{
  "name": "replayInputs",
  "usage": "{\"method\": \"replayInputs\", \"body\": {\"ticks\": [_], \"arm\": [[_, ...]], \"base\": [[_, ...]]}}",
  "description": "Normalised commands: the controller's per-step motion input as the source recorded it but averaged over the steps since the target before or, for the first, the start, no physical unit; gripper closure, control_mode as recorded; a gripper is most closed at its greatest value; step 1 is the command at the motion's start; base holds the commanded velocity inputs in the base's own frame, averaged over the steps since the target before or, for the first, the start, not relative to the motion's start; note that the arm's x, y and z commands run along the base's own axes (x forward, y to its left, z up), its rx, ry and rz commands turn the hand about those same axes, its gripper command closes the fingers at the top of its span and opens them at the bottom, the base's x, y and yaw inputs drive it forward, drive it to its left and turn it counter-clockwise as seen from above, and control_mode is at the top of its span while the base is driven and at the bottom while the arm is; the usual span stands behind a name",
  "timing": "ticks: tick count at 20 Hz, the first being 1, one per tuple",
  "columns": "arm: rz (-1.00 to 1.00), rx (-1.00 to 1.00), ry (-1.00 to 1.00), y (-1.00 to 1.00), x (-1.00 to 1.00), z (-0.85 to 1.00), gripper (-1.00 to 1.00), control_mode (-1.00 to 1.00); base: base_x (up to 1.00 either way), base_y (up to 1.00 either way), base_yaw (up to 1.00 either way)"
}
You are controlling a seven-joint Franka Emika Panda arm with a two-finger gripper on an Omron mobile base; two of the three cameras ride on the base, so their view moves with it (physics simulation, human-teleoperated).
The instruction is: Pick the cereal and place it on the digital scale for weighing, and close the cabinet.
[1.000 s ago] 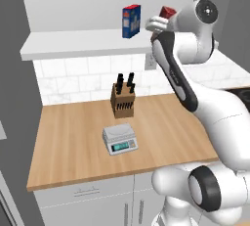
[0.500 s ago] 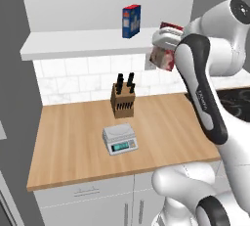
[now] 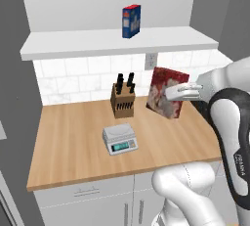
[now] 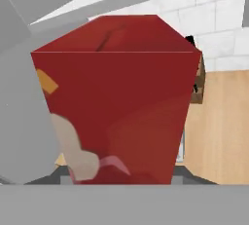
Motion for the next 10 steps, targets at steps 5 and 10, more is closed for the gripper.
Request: {"method": "replayInputs", "body": {"ticks": [5, 10], "arm": [[0.32, -0.01, 0.00, 0.36, 0.07, -0.92, 1.00, -1.00], [0.25, -0.09, -0.08, 0.33, 0.69, -0.76, 1.00, -1.00]], "base": [[0.00, 0.00, 0.00], [0.00, 0.00, 0.00]]}}
